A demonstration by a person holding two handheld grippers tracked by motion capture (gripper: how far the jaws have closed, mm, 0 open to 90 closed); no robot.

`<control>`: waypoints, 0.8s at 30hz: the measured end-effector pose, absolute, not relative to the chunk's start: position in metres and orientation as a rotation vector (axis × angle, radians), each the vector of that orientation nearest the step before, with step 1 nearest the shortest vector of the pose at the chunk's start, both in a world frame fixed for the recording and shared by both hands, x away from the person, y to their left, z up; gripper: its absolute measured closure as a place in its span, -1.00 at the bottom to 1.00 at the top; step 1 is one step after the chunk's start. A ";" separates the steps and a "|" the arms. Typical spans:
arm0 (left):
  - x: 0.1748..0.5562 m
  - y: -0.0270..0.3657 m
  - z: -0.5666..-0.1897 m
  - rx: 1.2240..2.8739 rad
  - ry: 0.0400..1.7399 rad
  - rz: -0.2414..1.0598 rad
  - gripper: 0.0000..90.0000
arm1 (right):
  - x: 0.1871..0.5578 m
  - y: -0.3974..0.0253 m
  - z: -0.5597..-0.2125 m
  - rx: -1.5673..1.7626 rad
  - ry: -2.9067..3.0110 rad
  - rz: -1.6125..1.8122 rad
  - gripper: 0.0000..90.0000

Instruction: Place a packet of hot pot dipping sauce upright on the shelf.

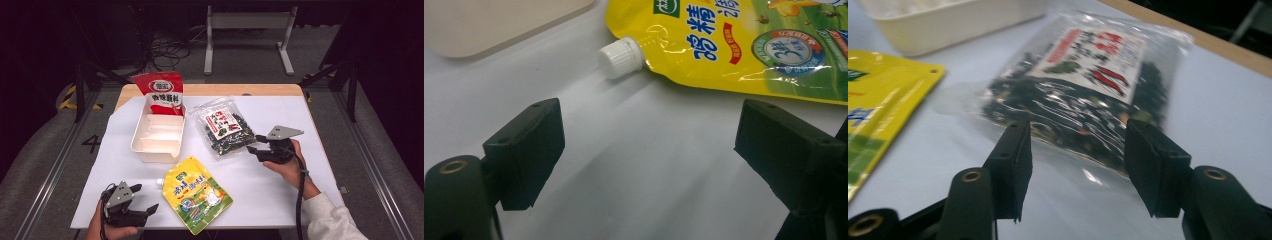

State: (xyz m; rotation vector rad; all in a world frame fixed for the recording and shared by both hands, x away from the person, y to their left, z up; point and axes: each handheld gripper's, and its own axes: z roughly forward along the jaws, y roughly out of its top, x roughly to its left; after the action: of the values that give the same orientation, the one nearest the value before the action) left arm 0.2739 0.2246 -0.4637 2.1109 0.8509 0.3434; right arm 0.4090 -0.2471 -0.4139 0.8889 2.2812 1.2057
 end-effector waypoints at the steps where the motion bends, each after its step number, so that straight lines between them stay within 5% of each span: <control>1: 0.275 0.224 -0.464 2.114 0.849 0.346 -0.70 | 0.412 -0.252 -0.416 0.919 2.272 1.205 -0.04; 13: 0.279 0.222 -0.466 2.144 0.812 0.367 -0.68 | 0.444 -0.263 -0.439 1.077 2.272 1.129 0.03; 24: 0.276 0.225 -0.466 2.145 0.796 0.383 -0.68 | 0.461 -0.276 -0.448 1.294 2.218 1.198 -0.25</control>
State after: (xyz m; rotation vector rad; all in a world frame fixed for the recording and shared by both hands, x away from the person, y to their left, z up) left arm 0.2761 0.2254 -0.4664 2.1448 0.7956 0.3829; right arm 0.4615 -0.2764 -0.4485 1.2941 2.2180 1.1985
